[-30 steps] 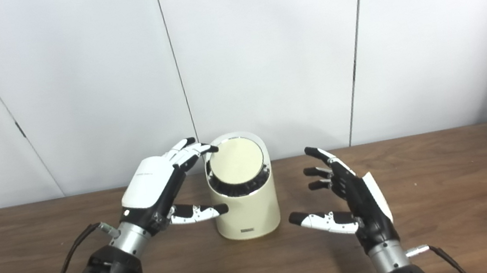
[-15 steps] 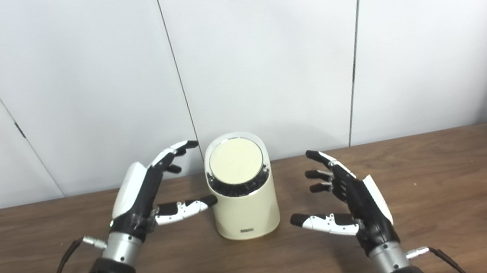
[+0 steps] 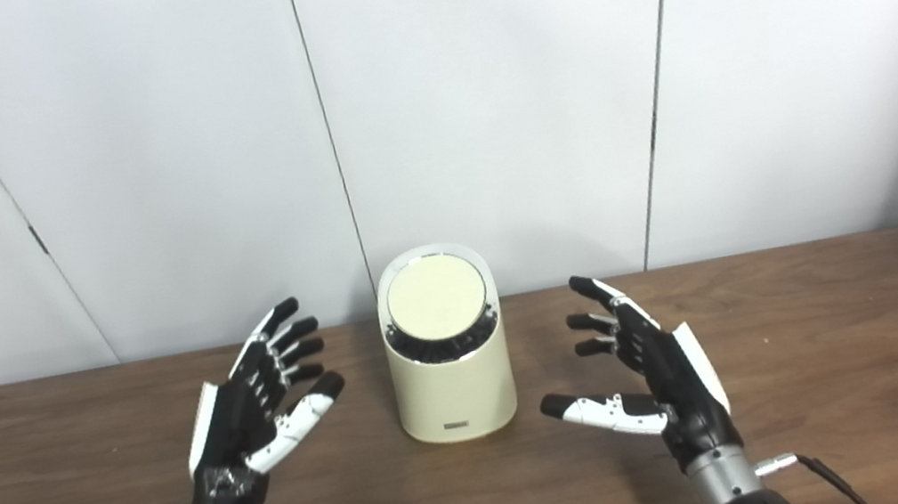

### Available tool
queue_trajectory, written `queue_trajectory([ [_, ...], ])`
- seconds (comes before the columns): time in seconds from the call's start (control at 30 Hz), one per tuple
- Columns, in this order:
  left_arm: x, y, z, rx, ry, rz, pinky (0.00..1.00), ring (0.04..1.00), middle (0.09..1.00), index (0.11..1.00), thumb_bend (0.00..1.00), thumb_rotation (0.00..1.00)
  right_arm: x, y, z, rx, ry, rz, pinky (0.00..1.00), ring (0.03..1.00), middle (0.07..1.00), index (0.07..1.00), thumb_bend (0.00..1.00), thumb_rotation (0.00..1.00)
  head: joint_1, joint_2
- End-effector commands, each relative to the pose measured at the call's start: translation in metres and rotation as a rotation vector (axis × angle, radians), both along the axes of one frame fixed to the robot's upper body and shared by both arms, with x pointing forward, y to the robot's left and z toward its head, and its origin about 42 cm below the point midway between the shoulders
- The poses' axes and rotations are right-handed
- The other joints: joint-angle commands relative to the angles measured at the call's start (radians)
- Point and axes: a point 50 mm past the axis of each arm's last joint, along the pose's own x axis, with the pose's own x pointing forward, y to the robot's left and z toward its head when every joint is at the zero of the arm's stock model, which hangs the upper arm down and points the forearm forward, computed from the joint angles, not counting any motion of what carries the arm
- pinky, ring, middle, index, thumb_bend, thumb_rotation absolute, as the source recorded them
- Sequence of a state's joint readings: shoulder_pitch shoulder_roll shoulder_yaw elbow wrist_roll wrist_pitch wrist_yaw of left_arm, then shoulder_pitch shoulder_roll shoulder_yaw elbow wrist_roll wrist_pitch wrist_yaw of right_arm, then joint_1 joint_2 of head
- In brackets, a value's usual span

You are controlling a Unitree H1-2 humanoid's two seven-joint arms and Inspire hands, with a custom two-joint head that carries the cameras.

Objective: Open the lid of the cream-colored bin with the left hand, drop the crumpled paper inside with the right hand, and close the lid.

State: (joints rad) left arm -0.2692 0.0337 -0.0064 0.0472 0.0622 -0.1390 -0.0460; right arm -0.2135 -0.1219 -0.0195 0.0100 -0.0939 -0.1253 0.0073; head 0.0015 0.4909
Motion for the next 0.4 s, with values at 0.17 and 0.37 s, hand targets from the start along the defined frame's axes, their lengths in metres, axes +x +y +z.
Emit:
queue_trajectory([
  [0.17, -0.004, -0.004, 0.002, -0.006, -0.030, -0.032, 0.65, 0.784, 0.831, 0.911, 0.76, 0.37, 0.000, -0.003, 0.013, -0.010, -0.090, -0.005, 0.65, 0.773, 0.898, 0.865, 0.81, 0.24, 0.005, -0.007],
  [0.37, -0.005, -0.003, -0.005, 0.021, 0.010, -0.013, 0.66, 0.762, 0.810, 0.881, 0.77, 0.33, -0.001, -0.001, 0.013, -0.016, -0.080, -0.016, 0.63, 0.759, 0.887, 0.847, 0.80, 0.22, 0.000, -0.010],
])
